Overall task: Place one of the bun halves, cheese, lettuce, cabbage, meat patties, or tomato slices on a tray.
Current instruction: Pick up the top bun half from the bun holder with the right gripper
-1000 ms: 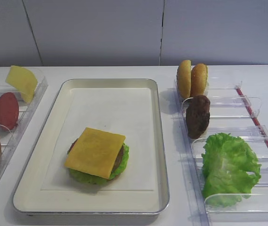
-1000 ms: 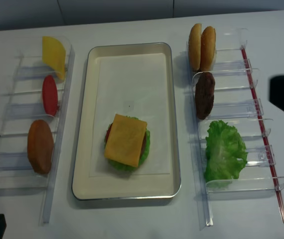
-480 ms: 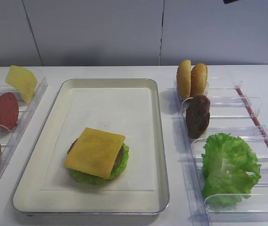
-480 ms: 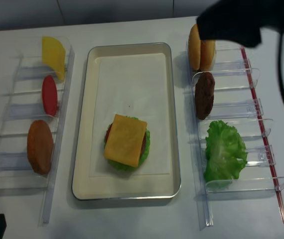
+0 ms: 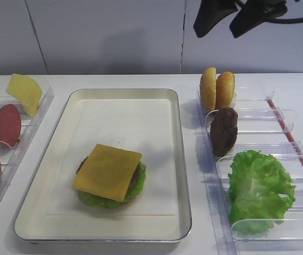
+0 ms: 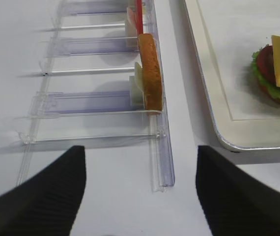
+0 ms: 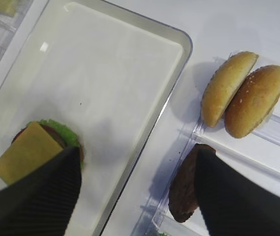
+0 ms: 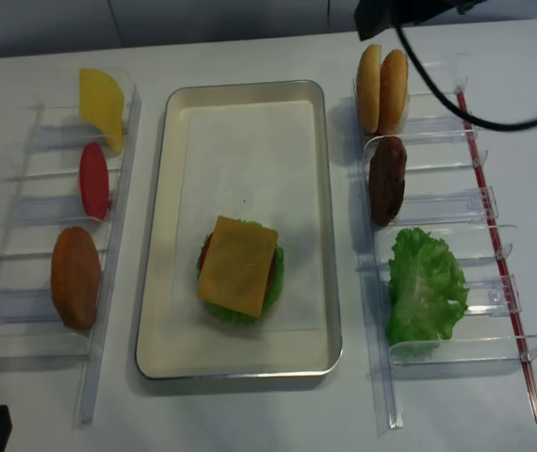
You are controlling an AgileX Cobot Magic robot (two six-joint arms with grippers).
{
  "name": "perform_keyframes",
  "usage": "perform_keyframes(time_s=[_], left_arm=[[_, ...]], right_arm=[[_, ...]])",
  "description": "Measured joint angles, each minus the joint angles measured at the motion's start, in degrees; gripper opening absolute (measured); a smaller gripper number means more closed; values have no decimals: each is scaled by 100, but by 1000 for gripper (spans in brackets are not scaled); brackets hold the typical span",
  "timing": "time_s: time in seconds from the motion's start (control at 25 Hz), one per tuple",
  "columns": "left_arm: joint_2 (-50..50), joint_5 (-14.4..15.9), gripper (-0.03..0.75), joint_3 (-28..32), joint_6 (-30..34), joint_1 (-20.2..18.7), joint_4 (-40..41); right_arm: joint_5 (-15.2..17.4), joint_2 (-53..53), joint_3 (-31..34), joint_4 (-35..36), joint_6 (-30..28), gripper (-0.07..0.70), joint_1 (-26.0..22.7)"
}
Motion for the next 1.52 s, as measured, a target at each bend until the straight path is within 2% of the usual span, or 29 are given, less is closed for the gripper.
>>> perform_keyframes(time_s=[0.32,1.0,1.2,1.52], left_arm=[[0,0,456,0,0,0,0],[0,9,456,0,0,0,0],[0,9,456,0,0,0,0],[0,9,456,0,0,0,0]], right_arm=[[-8,1028,-667,-658,1253,484,0],[5,2345,-1606,-1007,1696,475,0],[5,2457,-1642,-1271,1757,473,0],[5,2726,-1655,-1319,1776,473,0]])
